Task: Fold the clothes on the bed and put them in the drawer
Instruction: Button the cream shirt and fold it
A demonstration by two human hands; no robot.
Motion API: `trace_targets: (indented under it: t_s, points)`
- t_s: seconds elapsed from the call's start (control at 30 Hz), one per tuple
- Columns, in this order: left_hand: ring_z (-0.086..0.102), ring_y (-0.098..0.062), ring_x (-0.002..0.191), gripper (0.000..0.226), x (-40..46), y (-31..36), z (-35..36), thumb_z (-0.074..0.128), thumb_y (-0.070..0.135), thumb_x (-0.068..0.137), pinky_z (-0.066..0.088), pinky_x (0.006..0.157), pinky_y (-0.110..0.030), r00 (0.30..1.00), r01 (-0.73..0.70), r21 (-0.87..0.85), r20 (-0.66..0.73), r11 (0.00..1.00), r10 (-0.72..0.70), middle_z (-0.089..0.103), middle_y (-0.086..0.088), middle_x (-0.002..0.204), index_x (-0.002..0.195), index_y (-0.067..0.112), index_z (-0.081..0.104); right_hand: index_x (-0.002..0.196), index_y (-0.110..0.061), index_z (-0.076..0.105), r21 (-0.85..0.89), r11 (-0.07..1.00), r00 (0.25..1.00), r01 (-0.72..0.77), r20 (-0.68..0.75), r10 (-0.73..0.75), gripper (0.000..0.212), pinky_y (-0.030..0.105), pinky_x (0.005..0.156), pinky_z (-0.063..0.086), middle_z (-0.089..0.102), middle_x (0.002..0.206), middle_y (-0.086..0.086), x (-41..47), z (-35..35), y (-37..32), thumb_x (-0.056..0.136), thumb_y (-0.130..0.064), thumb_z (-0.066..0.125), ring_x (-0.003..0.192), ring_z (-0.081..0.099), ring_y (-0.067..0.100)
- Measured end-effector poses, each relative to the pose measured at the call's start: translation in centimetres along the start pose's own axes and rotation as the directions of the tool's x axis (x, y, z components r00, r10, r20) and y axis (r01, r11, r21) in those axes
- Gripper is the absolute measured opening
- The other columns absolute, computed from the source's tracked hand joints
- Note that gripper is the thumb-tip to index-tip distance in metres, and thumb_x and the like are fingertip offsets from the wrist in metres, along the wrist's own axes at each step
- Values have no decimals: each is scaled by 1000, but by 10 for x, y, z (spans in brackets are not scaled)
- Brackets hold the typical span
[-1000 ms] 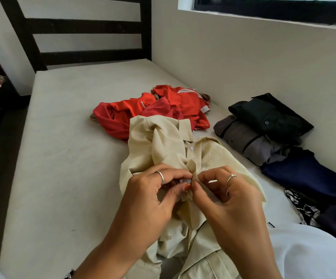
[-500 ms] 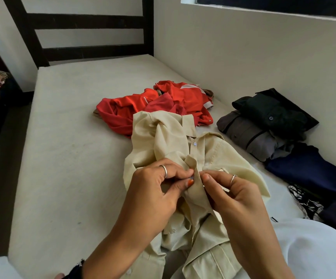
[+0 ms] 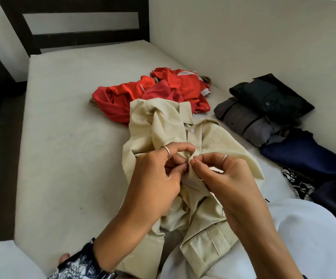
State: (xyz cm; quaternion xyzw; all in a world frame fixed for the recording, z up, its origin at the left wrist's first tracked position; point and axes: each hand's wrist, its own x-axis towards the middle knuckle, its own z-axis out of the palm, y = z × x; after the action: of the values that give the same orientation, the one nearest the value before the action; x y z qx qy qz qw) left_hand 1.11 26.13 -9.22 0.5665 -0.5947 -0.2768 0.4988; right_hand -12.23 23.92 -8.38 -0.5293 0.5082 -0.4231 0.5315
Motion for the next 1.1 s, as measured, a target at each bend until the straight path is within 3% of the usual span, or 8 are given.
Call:
trace_targets:
  t_s: [0.1, 0.2, 0.27, 0.37, 0.5, 0.73, 0.93, 1.1]
  points:
    - [70, -8, 81, 36, 0, 1, 1, 64, 1, 87, 58, 82, -32, 999, 39, -47, 39, 998, -37, 70, 2, 79, 109, 29, 68, 78, -12, 71, -105, 993, 998, 50, -38, -54, 7, 45, 72, 59, 73, 72, 6, 0, 1, 1, 83, -17, 71, 68, 71, 22]
    - [70, -11, 88, 26, 0, 2, 7, 64, 16, 85, 56, 86, -38, 984, 177, -226, 69, 958, -165, 73, 1, 84, 108, 29, 67, 78, -16, 67, -244, 959, 976, 145, -127, -179, 7, 30, 59, 58, 70, 66, 0, 1, 6, 6, 84, -18, 71, 61, 68, 8]
    - [71, -14, 91, 21, 3, 4, 12, 69, 22, 83, 55, 89, -41, 953, 299, -386, 75, 873, -293, 74, -2, 87, 104, 25, 68, 81, -15, 65, -367, 892, 922, 263, -178, -345, 7, 16, 56, 51, 66, 72, -4, 2, 12, 13, 85, -15, 71, 64, 64, 4]
    - [72, -16, 83, 17, 10, 7, 17, 71, 16, 85, 56, 82, -37, 906, 392, -528, 80, 753, -416, 75, -6, 83, 101, 14, 67, 85, -12, 64, -476, 777, 808, 413, -202, -554, 8, 17, 65, 51, 60, 82, -2, 6, 18, 24, 85, -7, 70, 69, 60, 8]
    - [71, -15, 76, 10, 16, 2, 17, 74, 22, 81, 56, 69, -29, 926, 346, -399, 2, 849, -377, 74, -3, 78, 88, 16, 71, 90, -4, 65, -489, 711, 728, 505, -202, -655, 9, 20, 67, 52, 59, 88, 2, 9, 19, 31, 84, 2, 68, 73, 59, 8]
    - [71, -26, 83, 18, 20, -2, 17, 70, 34, 85, 56, 85, -47, 941, 329, -301, 30, 895, -336, 74, -3, 75, 79, 19, 76, 97, 2, 66, -606, 584, 641, 540, -153, -752, 10, 24, 70, 51, 62, 95, 8, 12, 17, 35, 87, 2, 65, 78, 61, 14]
    - [67, -13, 76, 14, 27, -9, 20, 68, 24, 88, 55, 76, -35, 952, 287, -305, -20, 908, -307, 72, 2, 72, 76, 20, 74, 91, -6, 65, -364, 754, 739, 547, -213, -639, 6, 11, 71, 49, 61, 89, 0, 13, 15, 26, 87, -1, 66, 79, 63, 6]
    - [69, -16, 74, 13, 41, -6, 17, 64, 17, 91, 57, 70, -30, 975, 221, -340, 39, 914, -221, 73, -7, 76, 80, 15, 72, 86, -3, 65, 221, 967, 991, 124, -85, -108, 9, 31, 66, 52, 63, 75, 10, 24, 1, 1, 91, -9, 60, 69, 60, 20]
